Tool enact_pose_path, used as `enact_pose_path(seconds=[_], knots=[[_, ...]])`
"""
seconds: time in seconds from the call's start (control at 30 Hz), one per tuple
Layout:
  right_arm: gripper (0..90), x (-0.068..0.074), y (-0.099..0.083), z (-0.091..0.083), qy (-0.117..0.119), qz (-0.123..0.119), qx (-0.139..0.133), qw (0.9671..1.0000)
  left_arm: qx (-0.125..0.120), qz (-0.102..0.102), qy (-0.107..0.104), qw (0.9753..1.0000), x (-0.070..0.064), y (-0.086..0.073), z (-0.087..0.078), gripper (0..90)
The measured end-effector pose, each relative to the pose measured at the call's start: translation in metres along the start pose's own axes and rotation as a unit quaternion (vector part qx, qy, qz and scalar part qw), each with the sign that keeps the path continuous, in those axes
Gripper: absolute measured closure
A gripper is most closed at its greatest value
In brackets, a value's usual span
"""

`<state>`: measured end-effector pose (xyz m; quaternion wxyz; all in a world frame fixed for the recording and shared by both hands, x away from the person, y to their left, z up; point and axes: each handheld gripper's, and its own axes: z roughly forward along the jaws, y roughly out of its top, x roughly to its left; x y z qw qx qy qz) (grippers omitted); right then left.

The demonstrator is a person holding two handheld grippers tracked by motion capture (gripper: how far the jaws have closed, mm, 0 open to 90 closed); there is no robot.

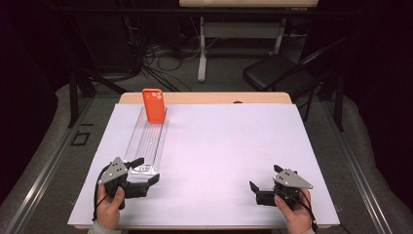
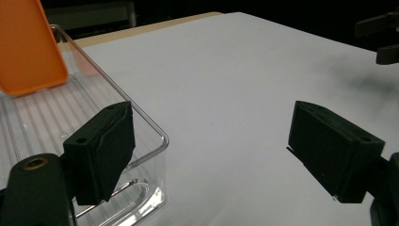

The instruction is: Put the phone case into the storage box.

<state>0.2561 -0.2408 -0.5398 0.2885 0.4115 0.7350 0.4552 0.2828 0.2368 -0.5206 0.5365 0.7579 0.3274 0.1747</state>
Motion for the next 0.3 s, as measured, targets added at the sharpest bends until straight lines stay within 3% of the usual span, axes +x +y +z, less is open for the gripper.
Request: enact_pose_path(seconds=[0.3], knots=[[0.0, 0.0004, -0.0006, -0.0009, -0.001, 0.003, 0.002, 1.0, 0.0, -0.001, 0.0, 1.0, 0.0004, 0.0004, 0.0008, 15.5]])
